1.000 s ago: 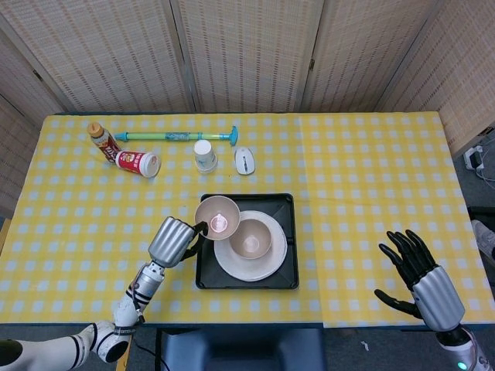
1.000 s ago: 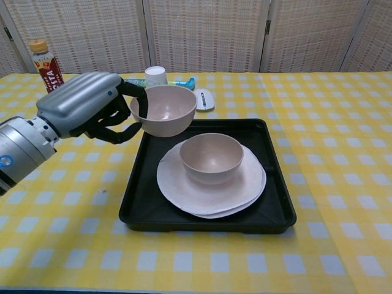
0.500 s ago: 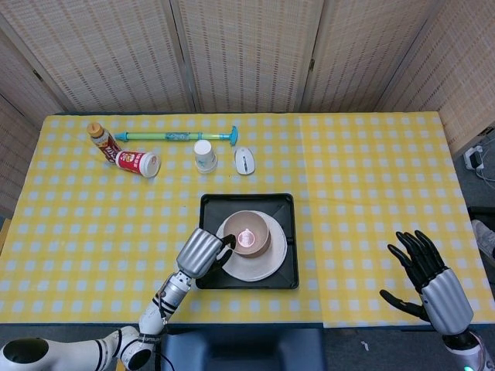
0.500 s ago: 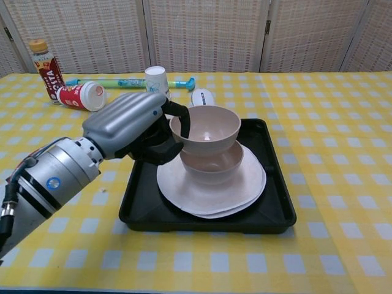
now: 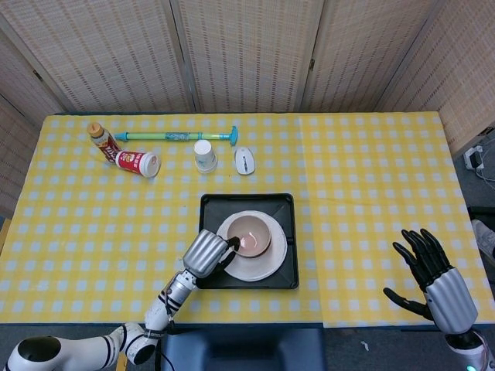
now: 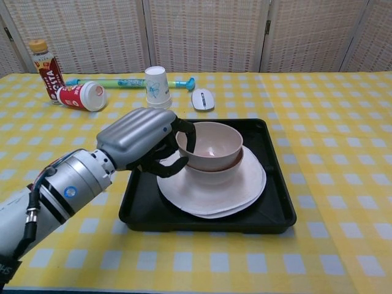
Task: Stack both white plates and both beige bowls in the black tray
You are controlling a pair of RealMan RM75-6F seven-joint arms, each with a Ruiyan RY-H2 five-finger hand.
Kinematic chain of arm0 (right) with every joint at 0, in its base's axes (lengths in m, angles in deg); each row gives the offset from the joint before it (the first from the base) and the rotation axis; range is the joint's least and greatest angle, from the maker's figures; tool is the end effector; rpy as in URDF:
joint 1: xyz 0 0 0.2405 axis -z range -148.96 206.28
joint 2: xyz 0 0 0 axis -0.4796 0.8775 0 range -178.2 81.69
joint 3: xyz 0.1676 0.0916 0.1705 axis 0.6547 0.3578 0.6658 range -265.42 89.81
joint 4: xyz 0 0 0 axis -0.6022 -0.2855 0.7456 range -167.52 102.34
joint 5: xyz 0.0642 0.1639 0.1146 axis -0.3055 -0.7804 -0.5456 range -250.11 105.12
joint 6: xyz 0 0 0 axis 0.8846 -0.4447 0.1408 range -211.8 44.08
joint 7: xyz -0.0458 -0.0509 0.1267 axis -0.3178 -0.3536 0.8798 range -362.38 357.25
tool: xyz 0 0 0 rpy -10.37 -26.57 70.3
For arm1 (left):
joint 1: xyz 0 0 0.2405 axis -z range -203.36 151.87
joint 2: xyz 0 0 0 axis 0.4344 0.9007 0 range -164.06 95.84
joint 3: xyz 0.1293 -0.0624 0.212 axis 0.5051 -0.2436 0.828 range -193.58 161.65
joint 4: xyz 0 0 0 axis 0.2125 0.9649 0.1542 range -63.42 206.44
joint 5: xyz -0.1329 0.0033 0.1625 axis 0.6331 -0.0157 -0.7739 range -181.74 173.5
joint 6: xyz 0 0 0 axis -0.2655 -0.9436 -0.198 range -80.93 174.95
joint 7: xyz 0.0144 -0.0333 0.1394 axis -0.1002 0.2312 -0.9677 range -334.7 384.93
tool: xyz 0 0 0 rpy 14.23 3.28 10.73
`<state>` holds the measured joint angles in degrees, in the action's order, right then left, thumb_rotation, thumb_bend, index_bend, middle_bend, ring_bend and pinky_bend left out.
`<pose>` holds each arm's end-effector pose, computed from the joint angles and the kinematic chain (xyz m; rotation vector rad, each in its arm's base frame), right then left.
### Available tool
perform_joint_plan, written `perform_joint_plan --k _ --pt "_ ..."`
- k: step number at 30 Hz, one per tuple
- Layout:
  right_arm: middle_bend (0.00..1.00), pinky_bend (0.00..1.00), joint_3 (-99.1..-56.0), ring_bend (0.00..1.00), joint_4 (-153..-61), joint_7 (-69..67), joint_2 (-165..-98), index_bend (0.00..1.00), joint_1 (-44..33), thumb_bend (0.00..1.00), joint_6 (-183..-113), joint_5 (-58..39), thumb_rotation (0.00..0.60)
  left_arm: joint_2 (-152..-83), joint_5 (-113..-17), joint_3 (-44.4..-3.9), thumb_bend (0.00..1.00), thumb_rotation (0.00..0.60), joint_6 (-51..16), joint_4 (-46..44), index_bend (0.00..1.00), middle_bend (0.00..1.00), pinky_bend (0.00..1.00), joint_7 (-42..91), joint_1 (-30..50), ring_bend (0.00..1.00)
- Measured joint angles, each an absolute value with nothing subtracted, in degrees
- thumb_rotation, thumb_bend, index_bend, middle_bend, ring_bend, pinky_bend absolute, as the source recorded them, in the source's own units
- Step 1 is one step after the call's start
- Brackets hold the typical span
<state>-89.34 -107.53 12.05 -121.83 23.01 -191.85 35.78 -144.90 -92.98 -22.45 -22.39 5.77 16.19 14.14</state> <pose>-0.2826 -0.1540 0.1460 1.5451 -0.6468 1.4478 -0.0994 0.2924 -0.0948 -1.9191 -0.7463 -1.3312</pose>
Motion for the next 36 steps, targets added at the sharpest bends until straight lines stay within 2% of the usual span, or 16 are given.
perform_joint_plan --k 3,6,8,10,13,15,18,20,21,23,24,29,31,33,36 --pt "0.00 0.00 -89.38 0.00 -107.61 11.81 -121.82 0.10 23.05 0.12 -191.49 35.64 0.600 -145.34 -93.13 -22.33 0.58 0.600 -22.23 6.42 0.58 1.00 1.00 16.15 14.35 1.00" --pt "0.00 0.00 -89.37 0.00 -107.80 11.79 -121.76 0.10 23.02 0.12 -191.05 35.34 0.600 -145.46 -92.91 -22.22 0.49 0.600 -21.62 6.68 0.47 1.00 1.00 15.93 14.43 1.00" --pt "0.00 0.00 -89.32 0.00 -107.86 11.99 -121.71 0.10 22.98 0.12 -190.90 35.21 0.600 -145.38 -92.65 -22.16 0.45 0.600 -21.18 6.61 0.37 1.00 1.00 15.68 14.45 1.00" --pt "0.00 0.00 -89.29 0.00 -107.87 12.07 -121.67 0.10 23.00 0.12 -190.98 35.22 0.600 -145.25 -92.21 -22.18 0.40 0.600 -20.55 6.29 0.21 1.00 1.00 15.33 14.48 1.00" --pt "0.00 0.00 -89.27 0.00 -107.97 11.98 -121.58 0.10 23.08 0.12 -191.08 35.28 0.600 -144.99 -91.15 -22.51 0.34 0.600 -19.76 5.16 0.06 1.00 1.00 14.43 14.44 1.00" --pt "0.00 0.00 -89.34 0.00 -108.09 11.79 -121.50 0.10 23.15 0.12 -191.05 35.36 0.600 -144.65 -90.83 -22.72 0.31 0.600 -19.72 4.27 0.01 1.00 1.00 13.97 14.34 1.00" --pt "0.00 0.00 -89.35 0.00 -108.12 11.73 -121.51 0.10 23.12 0.12 -190.92 35.42 0.600 -143.20 -90.68 -22.81 0.26 0.600 -19.96 2.35 0.00 1.00 1.00 13.04 14.04 1.00" --pt "0.00 0.00 -89.42 0.00 -108.16 11.81 -121.39 0.10 23.09 0.12 -190.69 35.42 0.600 -141.05 -90.59 -22.74 0.25 0.600 -19.80 0.50 0.00 1.00 1.00 12.26 13.84 0.95" --pt "0.00 0.00 -89.51 0.00 -108.21 11.80 -121.22 0.10 23.10 0.12 -190.54 35.40 0.600 -139.76 -90.48 -22.72 0.25 0.600 -19.65 -0.46 0.00 0.99 1.00 11.87 13.73 0.90" --pt "0.00 0.00 -89.71 0.00 -108.56 11.67 -120.59 0.10 23.18 0.12 -190.06 35.22 0.600 -135.83 -89.90 -22.72 0.25 0.600 -19.38 -3.26 0.00 0.89 0.93 10.86 13.24 0.75" --pt "0.00 0.00 -89.78 0.00 -108.82 11.51 -120.28 0.10 23.23 0.12 -189.76 35.02 0.600 -133.79 -89.55 -22.73 0.25 0.600 -19.37 -4.71 0.00 0.79 0.85 10.44 12.89 0.65" --pt "0.00 0.00 -89.77 0.00 -110.47 9.61 -119.21 0.10 23.51 0.12 -188.53 33.91 0.600 -119.46 -87.68 -21.63 0.25 0.600 -20.73 -14.45 0.00 0.31 0.28 9.18 8.92 0.18" --pt "0.00 0.00 -89.60 0.00 -110.98 8.35 -119.18 0.09 23.72 0.12 -188.37 33.50 0.600 -113.04 -86.67 -20.33 0.25 0.600 -22.27 -18.71 0.00 0.20 0.15 8.33 5.96 0.08" --pt "0.00 0.00 -89.33 0.00 -111.49 6.25 -119.19 0.08 24.06 0.12 -188.31 33.07 0.600 -107.97 -85.67 -18.75 0.24 0.600 -24.38 -22.16 0.00 0.13 0.06 6.53 2.59 0.02" --pt "0.00 0.00 -88.91 0.00 -112.75 2.12 -119.00 0.07 24.84 0.12 -187.93 31.72 0.600 -102.60 -84.86 -16.30 0.24 0.600 -29.81 -25.88 0.00 0.07 0.00 2.57 -3.69 0.00"
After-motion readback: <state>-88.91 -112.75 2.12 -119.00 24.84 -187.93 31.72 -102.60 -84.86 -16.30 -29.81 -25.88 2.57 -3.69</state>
